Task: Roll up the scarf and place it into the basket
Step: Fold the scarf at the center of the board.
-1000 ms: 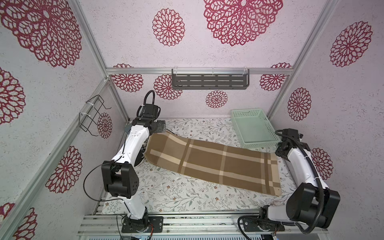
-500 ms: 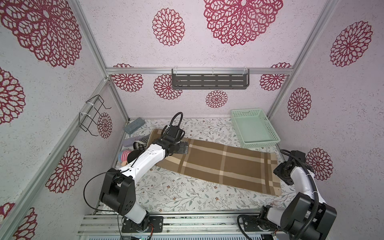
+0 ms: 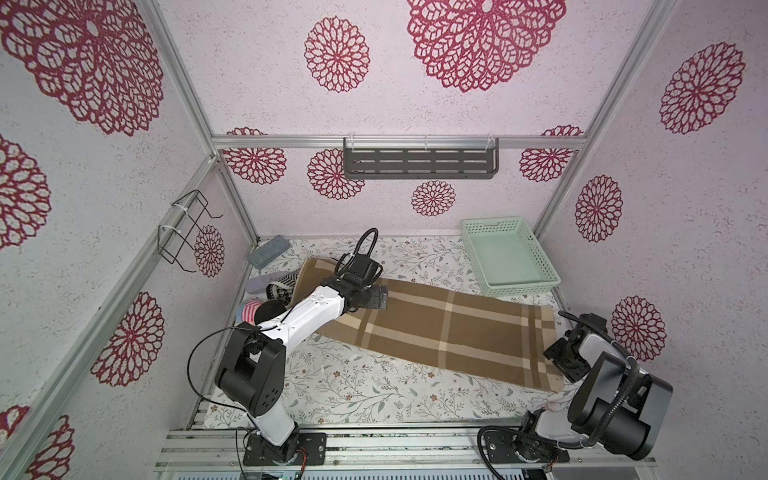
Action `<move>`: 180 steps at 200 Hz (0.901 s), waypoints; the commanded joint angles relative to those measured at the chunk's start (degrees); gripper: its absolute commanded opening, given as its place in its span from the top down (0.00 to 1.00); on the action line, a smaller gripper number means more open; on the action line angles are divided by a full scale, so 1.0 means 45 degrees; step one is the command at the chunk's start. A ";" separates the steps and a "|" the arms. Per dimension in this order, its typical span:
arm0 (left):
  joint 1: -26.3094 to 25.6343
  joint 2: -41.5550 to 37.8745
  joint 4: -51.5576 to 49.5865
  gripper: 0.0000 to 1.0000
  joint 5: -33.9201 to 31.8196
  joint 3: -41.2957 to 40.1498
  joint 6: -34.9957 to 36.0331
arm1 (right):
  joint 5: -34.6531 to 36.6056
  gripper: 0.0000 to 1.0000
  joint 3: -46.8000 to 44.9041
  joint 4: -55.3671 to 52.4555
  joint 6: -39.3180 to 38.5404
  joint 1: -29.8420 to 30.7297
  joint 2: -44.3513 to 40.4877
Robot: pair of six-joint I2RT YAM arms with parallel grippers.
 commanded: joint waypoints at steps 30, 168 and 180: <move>-0.0050 0.0404 -0.0207 0.03 -0.0811 0.0664 -0.0264 | -0.1554 0.45 0.0010 0.1427 -0.0039 -0.0081 0.0914; -0.0241 0.0030 -0.1024 0.03 -0.0939 0.1028 -0.0886 | -0.0650 1.00 0.2378 -0.2504 0.0035 -0.0618 -0.4911; -0.0422 -0.0018 -0.1099 0.03 -0.0935 0.1178 -0.0916 | -0.0456 1.00 0.2798 -0.2908 -0.0031 -0.0861 -0.5261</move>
